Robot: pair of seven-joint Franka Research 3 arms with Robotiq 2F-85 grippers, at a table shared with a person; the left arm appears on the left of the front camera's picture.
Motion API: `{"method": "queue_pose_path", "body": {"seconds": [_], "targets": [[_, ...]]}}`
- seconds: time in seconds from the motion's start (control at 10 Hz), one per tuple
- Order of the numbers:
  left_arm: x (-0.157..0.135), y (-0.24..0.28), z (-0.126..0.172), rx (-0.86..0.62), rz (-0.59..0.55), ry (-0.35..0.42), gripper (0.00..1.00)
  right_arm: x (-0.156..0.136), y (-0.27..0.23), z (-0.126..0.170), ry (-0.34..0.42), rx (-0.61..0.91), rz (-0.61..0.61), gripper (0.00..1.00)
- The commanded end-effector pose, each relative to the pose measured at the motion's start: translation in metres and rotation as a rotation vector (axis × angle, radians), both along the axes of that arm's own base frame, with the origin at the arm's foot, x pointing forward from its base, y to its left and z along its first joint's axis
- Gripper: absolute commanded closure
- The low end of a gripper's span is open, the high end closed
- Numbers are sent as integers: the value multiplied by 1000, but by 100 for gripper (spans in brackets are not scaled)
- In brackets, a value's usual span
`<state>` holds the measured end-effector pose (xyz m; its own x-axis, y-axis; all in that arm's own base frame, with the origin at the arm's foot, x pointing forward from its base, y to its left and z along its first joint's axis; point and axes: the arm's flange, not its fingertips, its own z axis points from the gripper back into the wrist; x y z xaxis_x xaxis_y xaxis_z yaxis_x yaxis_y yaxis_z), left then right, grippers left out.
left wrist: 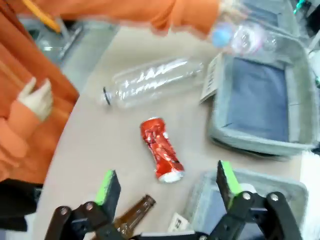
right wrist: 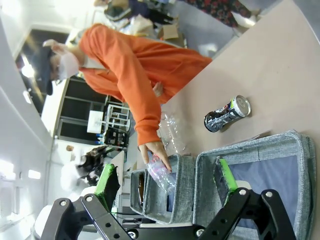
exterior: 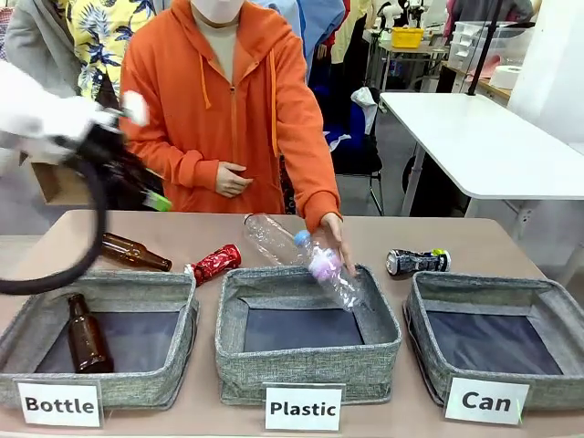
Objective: Sort the can waste into the basket.
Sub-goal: Pick up the can waste from the table and place it in the right Fabric basket.
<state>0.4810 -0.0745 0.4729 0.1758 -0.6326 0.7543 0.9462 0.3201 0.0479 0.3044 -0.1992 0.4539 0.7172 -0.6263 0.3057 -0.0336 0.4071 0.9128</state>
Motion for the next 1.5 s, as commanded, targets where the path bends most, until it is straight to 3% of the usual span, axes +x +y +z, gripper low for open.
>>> {"method": "queue_pose_path", "body": {"seconds": [0.0,0.3,0.5,0.7,0.9,1.1,1.4], "targets": [[-59,74,-11,-95,-29,16,0,3,0,-1,-41,-1,-4,0],[-102,124,-21,-206,-13,-64,0,3,0,-1,-41,-1,-4,0],[-90,113,-26,-155,20,-55,0,3,0,-1,-41,-1,-4,0],[-48,72,-21,-27,19,-21,0,3,0,-1,-41,-1,-4,0],[13,16,-25,153,-8,60,0,3,0,-1,-41,-1,-4,0],[73,-38,-54,284,-38,177,0,3,0,-1,-41,-1,-4,0],[108,-105,-105,439,-17,172,0,3,0,-1,-41,-1,-4,0]]}}
